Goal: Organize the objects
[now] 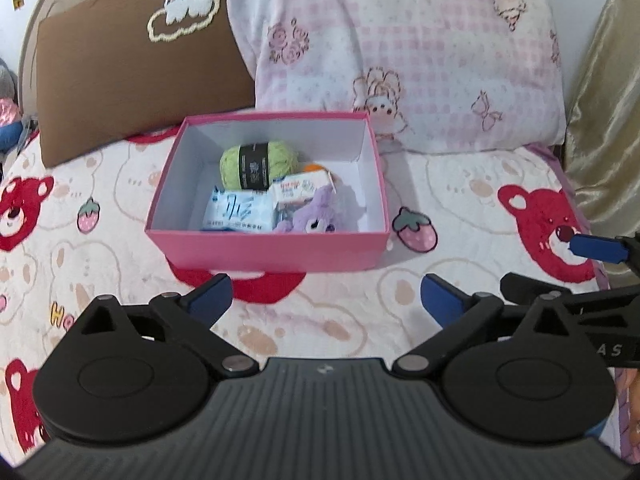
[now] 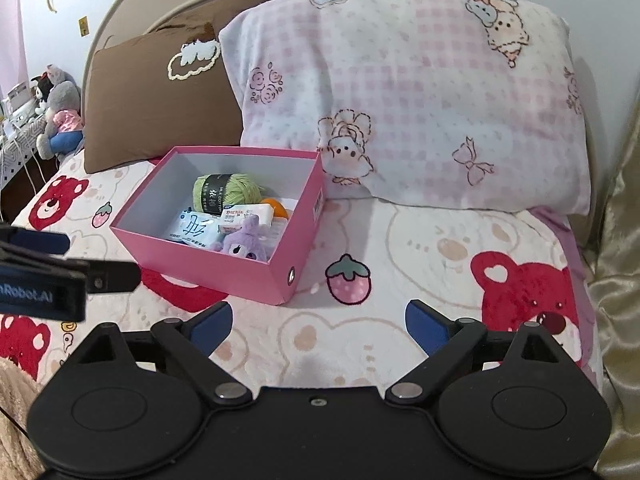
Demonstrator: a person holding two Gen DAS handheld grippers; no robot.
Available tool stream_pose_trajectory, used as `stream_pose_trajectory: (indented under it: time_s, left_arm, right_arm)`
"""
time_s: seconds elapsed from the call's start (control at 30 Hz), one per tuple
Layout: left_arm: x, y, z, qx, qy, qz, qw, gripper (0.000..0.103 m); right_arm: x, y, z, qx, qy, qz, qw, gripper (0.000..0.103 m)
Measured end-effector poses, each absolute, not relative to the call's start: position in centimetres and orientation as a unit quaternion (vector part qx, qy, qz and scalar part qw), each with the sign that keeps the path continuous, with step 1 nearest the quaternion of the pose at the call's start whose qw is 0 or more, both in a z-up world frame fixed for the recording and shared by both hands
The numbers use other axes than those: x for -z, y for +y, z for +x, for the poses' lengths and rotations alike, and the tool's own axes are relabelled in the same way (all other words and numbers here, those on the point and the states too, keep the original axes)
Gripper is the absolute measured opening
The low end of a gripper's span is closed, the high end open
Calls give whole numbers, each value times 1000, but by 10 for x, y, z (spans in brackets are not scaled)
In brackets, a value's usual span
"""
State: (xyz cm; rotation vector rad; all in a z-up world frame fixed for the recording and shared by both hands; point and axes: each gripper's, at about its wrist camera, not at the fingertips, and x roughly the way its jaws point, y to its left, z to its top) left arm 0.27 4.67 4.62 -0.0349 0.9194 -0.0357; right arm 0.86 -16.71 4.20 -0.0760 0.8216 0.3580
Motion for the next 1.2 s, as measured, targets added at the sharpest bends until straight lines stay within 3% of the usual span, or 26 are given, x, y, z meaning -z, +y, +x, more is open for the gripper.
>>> stream_pose_trajectory:
  time_s: [0.27,0.63,1.2]
  left_arm:
    - [-39,58,3,10,463,-58,884,102]
    - [-36,57,5,-15,467,-9,884,102]
    - [-15,50,2,-23,487,-12,873,102]
  right_arm:
    - [-38,-160,6,-177,403,-34,897,95]
    - [-37,-160,7,-161,413,-30,896,96]
    - [-33,-174,2,-135,417,-26,898,95]
